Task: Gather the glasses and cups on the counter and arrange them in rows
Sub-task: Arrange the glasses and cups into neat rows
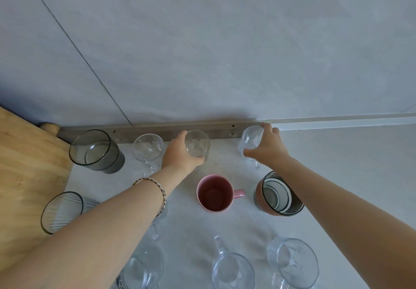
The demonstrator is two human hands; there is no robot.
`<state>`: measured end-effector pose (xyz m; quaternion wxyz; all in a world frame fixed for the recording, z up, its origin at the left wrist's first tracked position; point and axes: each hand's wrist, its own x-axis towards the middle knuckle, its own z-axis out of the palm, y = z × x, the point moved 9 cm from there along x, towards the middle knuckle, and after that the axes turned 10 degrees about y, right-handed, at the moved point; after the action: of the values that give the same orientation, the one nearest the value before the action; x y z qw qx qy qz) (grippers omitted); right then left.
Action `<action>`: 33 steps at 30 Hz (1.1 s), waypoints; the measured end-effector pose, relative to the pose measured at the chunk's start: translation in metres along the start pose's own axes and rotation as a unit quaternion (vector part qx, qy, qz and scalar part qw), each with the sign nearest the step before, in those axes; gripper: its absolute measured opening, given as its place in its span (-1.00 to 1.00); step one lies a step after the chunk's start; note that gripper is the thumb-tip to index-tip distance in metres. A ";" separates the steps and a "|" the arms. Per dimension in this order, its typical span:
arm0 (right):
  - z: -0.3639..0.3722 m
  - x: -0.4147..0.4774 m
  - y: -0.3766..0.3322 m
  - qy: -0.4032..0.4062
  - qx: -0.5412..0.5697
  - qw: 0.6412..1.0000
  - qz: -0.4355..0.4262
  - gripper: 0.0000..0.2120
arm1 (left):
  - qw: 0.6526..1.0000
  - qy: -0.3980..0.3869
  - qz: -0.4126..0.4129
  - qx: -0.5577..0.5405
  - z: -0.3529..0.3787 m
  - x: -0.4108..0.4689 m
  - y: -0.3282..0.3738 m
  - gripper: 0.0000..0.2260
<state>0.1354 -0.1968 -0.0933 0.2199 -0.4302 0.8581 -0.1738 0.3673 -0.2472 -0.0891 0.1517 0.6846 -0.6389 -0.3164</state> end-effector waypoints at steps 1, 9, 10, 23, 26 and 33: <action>0.000 0.000 0.000 0.001 0.000 1.000 0.001 -0.19 | 1.000 -0.002 0.001 -0.001 0.001 0.000 0.000 -0.22; -0.001 0.001 -0.001 0.010 0.001 1.000 -0.001 -0.21 | 1.000 -0.014 0.020 -0.001 0.010 0.001 0.007 -0.19; -0.001 0.001 -0.001 0.008 -0.003 1.000 -0.002 -0.21 | 0.999 -0.018 0.029 0.004 0.011 0.001 0.010 -0.19; 0.000 -0.003 -0.002 -0.010 -0.036 0.999 -0.010 -0.16 | 0.998 -0.049 0.043 0.018 0.014 -0.005 0.017 -0.13; 0.001 -0.007 -0.008 -0.019 -0.047 0.998 -0.024 -0.16 | 0.998 -0.017 0.055 0.013 -0.006 -0.020 0.023 -0.20; -0.004 -0.036 -0.034 0.008 -0.135 0.990 -0.029 -0.04 | 0.969 0.017 0.190 0.159 -0.072 -0.069 -0.011 -0.71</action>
<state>0.1746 -0.1866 -0.0655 0.1477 -0.4791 0.8627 -0.0664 0.4221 -0.1932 -0.0254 0.1092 0.5716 -0.7964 -0.1645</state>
